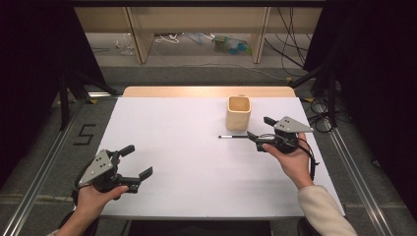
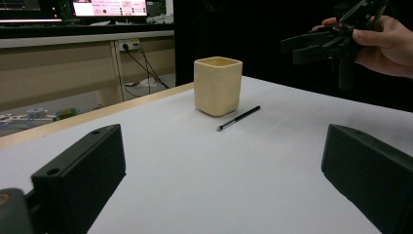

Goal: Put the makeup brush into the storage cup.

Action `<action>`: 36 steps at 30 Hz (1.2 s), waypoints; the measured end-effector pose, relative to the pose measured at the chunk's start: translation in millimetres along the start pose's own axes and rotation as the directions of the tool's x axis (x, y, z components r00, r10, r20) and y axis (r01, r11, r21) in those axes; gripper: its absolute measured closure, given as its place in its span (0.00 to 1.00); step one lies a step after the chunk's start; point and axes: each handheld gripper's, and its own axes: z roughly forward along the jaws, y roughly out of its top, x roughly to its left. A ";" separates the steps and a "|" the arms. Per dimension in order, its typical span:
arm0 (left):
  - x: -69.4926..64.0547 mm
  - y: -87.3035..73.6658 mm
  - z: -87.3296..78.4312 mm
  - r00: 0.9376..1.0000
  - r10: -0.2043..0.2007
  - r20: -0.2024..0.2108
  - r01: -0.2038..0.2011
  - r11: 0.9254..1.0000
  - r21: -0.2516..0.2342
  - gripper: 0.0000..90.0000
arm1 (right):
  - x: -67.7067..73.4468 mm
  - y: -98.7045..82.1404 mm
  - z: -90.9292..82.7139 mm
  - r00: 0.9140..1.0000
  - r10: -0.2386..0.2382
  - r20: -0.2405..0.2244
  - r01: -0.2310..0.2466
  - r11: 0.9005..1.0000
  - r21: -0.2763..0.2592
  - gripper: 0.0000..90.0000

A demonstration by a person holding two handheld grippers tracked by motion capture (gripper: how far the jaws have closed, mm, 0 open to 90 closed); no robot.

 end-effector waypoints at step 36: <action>-0.6 -0.8 0.1 1.000 -0.013 0.005 0.013 1.000 0.002 0.03 | -4.9 19.4 66.6 0.957 -0.232 -0.174 0.289 0.813 0.505 0.24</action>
